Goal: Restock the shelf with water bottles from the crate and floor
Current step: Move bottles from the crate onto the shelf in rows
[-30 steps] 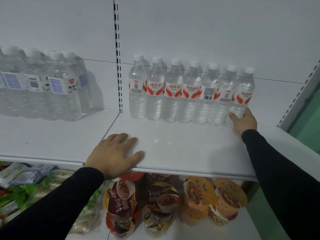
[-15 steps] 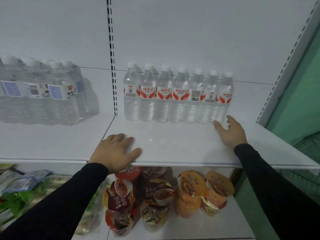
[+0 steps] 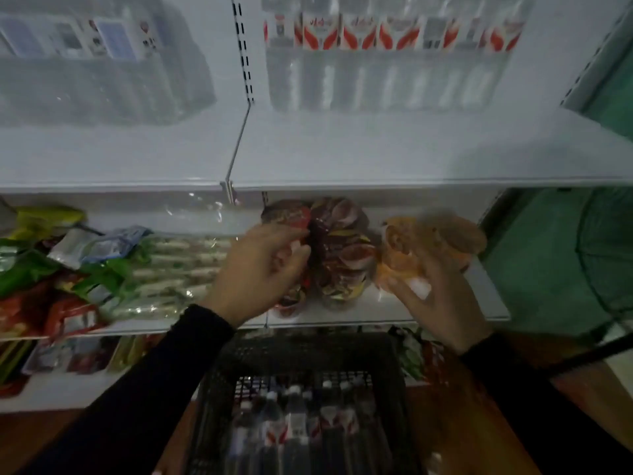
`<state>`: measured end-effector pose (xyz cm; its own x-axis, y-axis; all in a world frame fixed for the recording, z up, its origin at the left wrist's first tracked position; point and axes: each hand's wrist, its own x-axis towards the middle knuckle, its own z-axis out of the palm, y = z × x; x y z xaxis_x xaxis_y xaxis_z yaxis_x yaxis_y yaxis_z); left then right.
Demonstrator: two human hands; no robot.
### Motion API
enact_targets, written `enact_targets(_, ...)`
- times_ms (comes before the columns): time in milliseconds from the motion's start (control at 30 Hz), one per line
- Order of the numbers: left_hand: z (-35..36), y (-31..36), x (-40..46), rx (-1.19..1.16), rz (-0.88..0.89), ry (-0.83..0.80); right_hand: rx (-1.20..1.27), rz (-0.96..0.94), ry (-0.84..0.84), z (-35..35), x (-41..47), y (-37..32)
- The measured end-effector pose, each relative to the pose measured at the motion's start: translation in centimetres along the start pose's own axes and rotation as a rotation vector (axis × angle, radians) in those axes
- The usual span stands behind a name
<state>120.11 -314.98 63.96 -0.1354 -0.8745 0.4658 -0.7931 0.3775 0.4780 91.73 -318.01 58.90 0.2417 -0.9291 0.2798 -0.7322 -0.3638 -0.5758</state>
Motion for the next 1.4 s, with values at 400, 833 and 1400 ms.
enact_targets(400,17.0,-11.8,-20.3,-0.076,-0.671,-0.998,-0.035,0.495,-0.867,21.5,-14.9,6.5)
enact_targets(833,27.2,-20.6,-29.2,-0.048,-0.93,-1.109,0.174,0.89,-0.939,46.8,-23.3,13.0)
enact_targets(1400,13.2,-11.7,-16.4,-0.694,-0.902,-0.461,0.505,0.449,-0.639,23.9,-7.6,-1.9)
